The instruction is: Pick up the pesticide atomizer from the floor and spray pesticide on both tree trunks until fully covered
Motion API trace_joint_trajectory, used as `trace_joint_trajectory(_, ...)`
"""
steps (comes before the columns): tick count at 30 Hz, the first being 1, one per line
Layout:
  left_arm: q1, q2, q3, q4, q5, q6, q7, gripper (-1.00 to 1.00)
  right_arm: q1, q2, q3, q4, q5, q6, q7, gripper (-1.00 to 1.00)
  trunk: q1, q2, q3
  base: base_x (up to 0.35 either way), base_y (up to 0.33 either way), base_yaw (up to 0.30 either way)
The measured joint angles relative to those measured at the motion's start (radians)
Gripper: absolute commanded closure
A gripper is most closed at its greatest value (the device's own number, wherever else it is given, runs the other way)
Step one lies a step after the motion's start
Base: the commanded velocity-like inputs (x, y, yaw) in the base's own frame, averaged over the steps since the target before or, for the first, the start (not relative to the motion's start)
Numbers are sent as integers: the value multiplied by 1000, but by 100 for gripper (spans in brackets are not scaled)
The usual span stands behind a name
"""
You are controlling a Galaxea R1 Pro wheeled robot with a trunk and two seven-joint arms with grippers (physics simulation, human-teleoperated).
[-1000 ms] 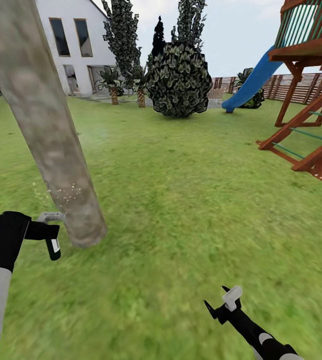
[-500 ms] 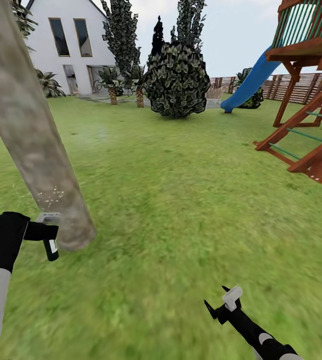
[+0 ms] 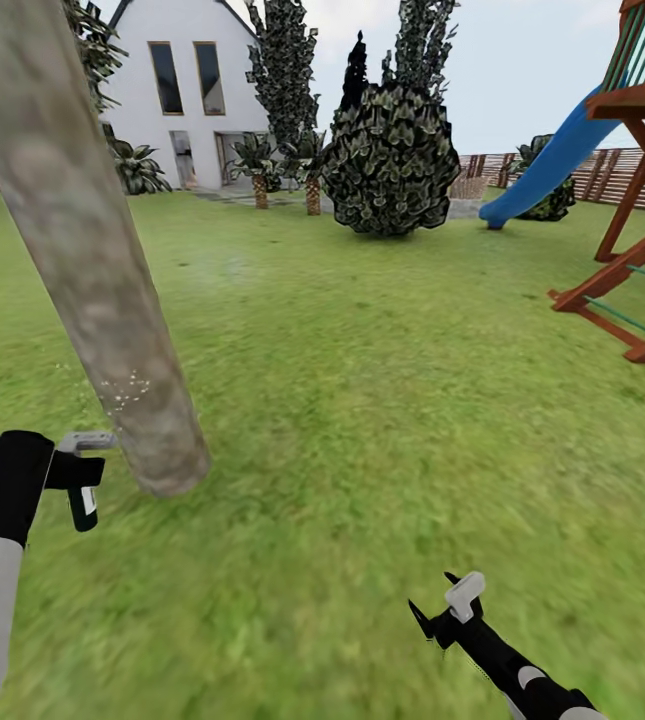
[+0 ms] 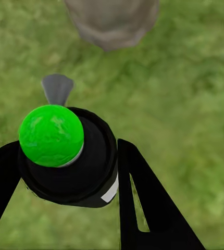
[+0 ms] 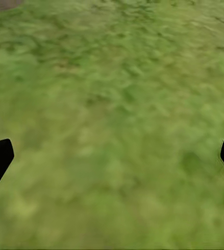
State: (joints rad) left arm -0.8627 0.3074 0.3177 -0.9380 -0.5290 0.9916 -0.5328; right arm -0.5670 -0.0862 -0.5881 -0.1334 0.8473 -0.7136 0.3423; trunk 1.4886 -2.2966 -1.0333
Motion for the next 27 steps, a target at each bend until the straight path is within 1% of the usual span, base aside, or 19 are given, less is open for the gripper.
trace_joint_trajectory(4,0,0,0,2,0,0,1,100,0,0,0,0,0,-1,-1,-100,0,0,0,151,-234,1)
trace_joint_trajectory(7,0,0,0,3,0,0,3,100,0,0,0,0,0,-1,0,-100,0,0,0,26,-268,0)
trace_joint_trajectory(10,0,0,2,57,0,-4,30,100,0,0,0,0,0,-1,0,-100,0,0,0,2,-271,15)
trace_joint_trajectory(14,0,0,3,73,2,-6,38,100,0,0,0,0,0,-1,-1,-100,0,0,0,13,-271,238)
trace_joint_trajectory(16,0,1,5,71,2,-6,39,100,0,0,0,0,0,-1,-1,-100,0,0,0,173,-211,275)
trace_joint_trajectory(19,0,1,5,68,2,-7,93,100,0,0,0,0,0,-1,-1,-100,0,0,0,238,-178,238)
trace_joint_trajectory(22,0,-1,5,72,10,-6,110,100,0,0,0,0,0,0,0,-100,0,0,0,212,-191,18)
trace_joint_trajectory(27,0,-6,5,73,11,-6,110,100,1,0,0,0,0,-1,-1,-100,0,0,0,21,-267,0)
